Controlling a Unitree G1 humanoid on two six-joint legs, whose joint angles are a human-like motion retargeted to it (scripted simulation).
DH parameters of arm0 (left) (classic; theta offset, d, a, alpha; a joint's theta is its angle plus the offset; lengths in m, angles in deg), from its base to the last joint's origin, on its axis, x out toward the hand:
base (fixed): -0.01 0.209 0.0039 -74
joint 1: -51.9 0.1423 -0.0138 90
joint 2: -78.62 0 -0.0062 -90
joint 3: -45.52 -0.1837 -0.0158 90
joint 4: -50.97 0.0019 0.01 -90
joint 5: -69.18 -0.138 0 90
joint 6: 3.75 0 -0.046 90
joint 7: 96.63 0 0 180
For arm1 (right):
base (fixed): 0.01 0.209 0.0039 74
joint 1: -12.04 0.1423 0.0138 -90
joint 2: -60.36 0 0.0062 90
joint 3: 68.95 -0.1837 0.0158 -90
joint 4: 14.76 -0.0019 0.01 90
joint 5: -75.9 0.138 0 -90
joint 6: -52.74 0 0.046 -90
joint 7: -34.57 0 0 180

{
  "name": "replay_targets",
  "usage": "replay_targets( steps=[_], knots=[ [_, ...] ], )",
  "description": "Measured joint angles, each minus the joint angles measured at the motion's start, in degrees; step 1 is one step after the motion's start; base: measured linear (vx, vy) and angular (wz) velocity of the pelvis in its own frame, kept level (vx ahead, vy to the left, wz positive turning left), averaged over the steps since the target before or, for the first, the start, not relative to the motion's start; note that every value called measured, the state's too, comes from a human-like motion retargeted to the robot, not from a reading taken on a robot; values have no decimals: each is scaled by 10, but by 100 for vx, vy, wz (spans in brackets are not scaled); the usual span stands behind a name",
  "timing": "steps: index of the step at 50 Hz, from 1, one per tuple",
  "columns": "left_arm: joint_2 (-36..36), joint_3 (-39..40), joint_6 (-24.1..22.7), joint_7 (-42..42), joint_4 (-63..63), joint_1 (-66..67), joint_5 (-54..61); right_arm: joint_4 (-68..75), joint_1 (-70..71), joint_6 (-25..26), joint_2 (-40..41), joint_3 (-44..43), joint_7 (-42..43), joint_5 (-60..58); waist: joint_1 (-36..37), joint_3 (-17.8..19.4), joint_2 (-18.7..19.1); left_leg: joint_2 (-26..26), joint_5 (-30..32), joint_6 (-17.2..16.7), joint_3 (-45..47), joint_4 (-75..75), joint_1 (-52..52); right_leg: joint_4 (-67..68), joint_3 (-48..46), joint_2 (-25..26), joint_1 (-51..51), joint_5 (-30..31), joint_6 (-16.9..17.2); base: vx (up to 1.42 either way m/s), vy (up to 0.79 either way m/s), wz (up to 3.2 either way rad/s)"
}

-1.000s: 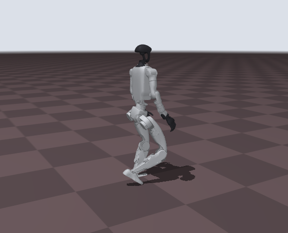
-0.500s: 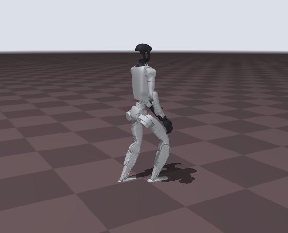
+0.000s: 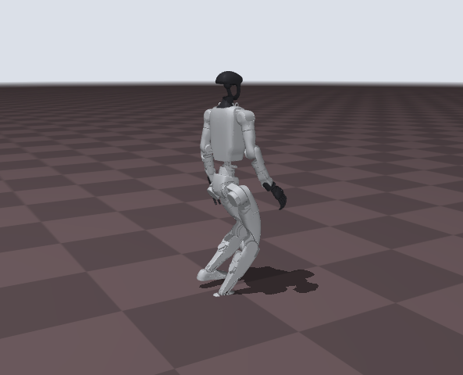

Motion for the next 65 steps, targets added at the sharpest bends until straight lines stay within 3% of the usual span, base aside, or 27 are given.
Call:
replay_targets(
  steps=[15,24,28,33,36,40,47,58,65],
  knots=[
    [10,9,-7,-4,14,5,14,-18,20,-10,2,18,-14,-11,-22,-18,-50,-119,50,-26,-3,-324,-72,-22,4,-64,52,-32,15,0,0,0],
    [17,18,-2,-8,29,6,16,-8,-7,-5,19,29,-36,-13,-41,-15,-74,-160,70,-13,4,-286,-29,67,31,-99,91,-55,29,0,0,0],
    [15,21,1,-10,30,-7,18,1,-23,-3,21,26,-48,-7,-56,-13,-93,-190,72,-2,10,-294,9,130,47,-127,99,-30,47,0,0,0],
    [13,20,4,-18,20,-34,19,7,-37,-1,21,19,-61,9,-83,-13,-119,-234,66,15,22,-326,54,279,65,-185,57,60,73,1,1,1],
    [9,18,4,-26,9,-60,19,5,-39,-2,19,11,-63,17,-100,-14,-122,-245,58,21,23,-351,82,365,71,-216,6,95,65,0,0,0],
    [4,18,6,-39,-8,-103,21,-3,-40,-5,15,-2,-56,21,-119,-14,-111,-241,47,20,18,-389,127,423,73,-236,-67,83,35,-1,3,-15],
    [-2,26,8,-59,-43,-177,29,-20,-44,-6,6,-19,-42,31,-145,-12,-74,-214,30,3,8,-442,196,348,45,-221,-176,22,7,0,0,-3],
    [-7,12,-12,-56,-79,-230,16,-4,-54,3,3,-33,-34,37,-143,-34,-42,-177,30,-13,-5,-507,262,45,51,-111,-242,40,52,0,0,0],
    [4,-4,-17,-37,-66,-196,-3,21,-66,-2,6,-28,-34,48,-131,-24,-38,-163,3,-24,-25,-409,297,84,57,-81,-204,57,42,0,0,0]
  ],
)
